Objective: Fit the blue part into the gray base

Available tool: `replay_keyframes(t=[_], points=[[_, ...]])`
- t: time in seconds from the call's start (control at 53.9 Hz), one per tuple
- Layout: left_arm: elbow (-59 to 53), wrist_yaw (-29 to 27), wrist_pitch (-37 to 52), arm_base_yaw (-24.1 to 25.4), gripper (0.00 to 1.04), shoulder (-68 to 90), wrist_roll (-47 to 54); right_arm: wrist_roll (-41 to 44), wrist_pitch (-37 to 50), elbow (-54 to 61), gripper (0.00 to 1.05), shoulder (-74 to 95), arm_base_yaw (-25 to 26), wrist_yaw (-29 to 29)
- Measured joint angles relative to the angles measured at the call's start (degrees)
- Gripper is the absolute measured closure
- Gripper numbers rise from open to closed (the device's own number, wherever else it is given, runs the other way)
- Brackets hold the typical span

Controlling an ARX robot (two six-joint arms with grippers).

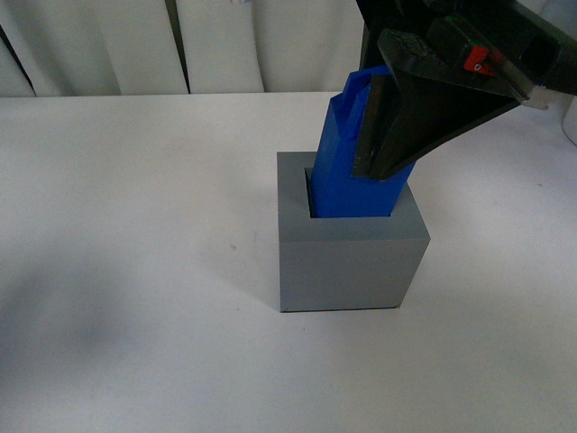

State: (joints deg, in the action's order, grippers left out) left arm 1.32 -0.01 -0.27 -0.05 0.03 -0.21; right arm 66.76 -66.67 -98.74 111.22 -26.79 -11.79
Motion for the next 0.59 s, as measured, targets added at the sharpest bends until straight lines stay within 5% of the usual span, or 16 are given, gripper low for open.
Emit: replay_keyframes(t=[0.315, 0.594], points=[[0.00, 0.02, 0.00, 0.00, 0.06, 0.00, 0.00, -1.62, 2.82, 0.02, 0.05, -0.31, 0.68, -2.40], [0.00, 0.00, 0.02, 0.00, 0.06, 0.00, 0.00, -2.62, 8.26, 4.90, 0.07, -8.87, 3.65, -6.82]])
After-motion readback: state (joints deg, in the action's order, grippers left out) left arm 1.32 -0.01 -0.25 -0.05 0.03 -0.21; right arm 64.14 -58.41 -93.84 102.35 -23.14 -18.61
